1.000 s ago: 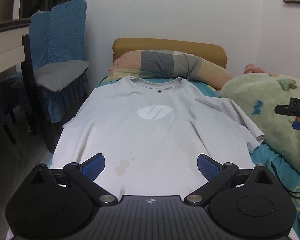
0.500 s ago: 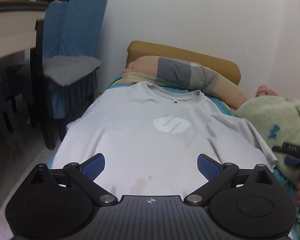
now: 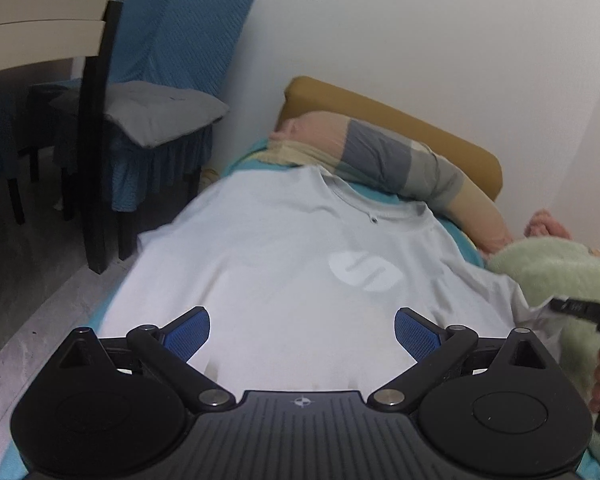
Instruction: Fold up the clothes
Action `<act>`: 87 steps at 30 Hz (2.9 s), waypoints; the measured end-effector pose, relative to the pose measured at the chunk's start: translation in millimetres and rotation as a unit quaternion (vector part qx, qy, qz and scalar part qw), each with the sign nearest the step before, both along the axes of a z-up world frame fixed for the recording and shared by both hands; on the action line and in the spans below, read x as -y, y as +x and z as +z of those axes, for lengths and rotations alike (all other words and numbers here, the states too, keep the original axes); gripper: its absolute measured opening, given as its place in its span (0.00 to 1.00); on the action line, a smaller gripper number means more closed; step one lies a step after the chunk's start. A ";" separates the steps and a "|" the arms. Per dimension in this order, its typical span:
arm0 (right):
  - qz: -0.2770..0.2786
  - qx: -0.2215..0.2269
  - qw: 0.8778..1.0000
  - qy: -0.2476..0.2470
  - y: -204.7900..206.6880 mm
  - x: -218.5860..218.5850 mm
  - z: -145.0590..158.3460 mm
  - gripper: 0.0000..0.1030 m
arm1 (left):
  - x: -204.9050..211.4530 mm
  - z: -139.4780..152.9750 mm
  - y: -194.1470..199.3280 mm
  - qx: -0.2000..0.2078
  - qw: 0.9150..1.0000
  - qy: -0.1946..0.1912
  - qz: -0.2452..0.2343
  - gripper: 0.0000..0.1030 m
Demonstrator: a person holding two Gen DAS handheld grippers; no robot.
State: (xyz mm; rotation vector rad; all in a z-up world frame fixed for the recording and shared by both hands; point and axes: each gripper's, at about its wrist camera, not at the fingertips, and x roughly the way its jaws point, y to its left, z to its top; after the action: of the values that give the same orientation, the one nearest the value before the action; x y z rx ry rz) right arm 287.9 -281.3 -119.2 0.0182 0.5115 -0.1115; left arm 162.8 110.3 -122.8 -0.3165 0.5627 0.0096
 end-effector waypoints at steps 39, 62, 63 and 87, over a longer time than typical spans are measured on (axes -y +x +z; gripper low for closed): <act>0.150 -0.033 0.984 0.091 -42.9 -181.0 55.4 0.82 | -45.7 -15.7 -16.5 -0.070 0.997 0.011 0.010 0.85; 0.028 -0.036 0.954 0.295 -230.2 -8.8 50.2 0.82 | 117.8 -59.3 -116.6 -0.293 0.894 -0.171 -0.293 0.43; 0.029 -0.040 0.951 0.304 -228.3 -6.6 47.3 0.82 | 120.9 -65.1 -117.6 -0.298 0.892 -0.174 -0.294 0.43; 0.016 -0.040 0.952 0.303 -215.4 7.0 38.0 0.82 | 105.0 -25.6 -126.1 -0.280 0.889 -0.218 -0.289 0.04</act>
State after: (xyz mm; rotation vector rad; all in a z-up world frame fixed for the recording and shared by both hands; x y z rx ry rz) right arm 72.6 -288.4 -81.2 0.6091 0.6107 0.0802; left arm 36.7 5.3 -148.4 -0.5806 1.2251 -0.6317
